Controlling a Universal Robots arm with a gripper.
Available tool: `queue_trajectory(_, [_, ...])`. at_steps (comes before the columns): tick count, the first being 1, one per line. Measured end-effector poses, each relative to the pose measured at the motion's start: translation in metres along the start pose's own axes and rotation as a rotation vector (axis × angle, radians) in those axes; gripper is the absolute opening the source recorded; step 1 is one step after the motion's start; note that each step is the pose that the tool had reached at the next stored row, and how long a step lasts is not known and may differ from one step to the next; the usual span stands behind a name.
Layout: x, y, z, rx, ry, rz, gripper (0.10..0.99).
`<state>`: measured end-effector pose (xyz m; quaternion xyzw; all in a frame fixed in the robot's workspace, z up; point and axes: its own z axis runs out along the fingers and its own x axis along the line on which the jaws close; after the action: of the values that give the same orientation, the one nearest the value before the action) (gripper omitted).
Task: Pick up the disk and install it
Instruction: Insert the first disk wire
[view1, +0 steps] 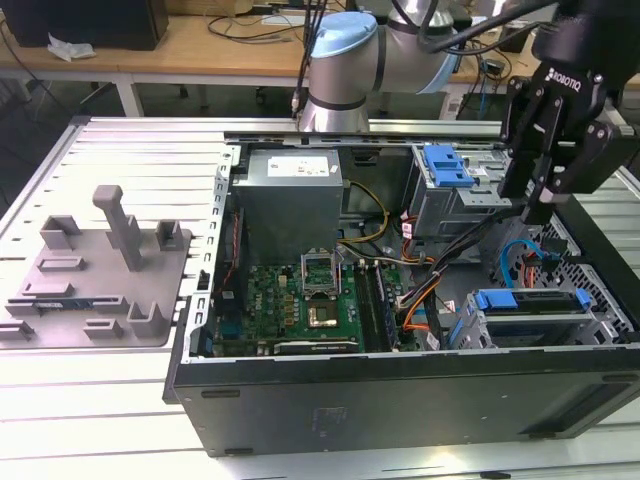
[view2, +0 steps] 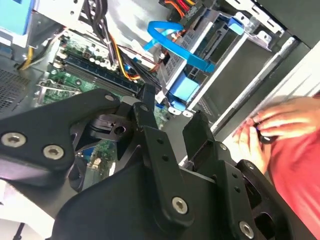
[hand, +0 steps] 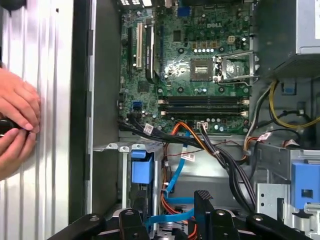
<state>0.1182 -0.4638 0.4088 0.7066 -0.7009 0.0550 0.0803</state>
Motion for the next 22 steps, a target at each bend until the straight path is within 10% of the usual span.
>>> queue_trajectory(3, [-0.0047,-0.0043,-0.0009,-0.010,0.0215,-0.002,0.506])
queue_trajectory(7, [-0.0083,-0.0145,-0.0016,-0.033,0.0235,-0.008,0.506])
queue_trajectory(13, [-0.0118,-0.0198,0.0007,-0.032,0.0263,0.000,0.506])
queue_trajectory(22, [-0.0123,-0.0666,0.0006,-0.033,0.0259,0.008,0.506])
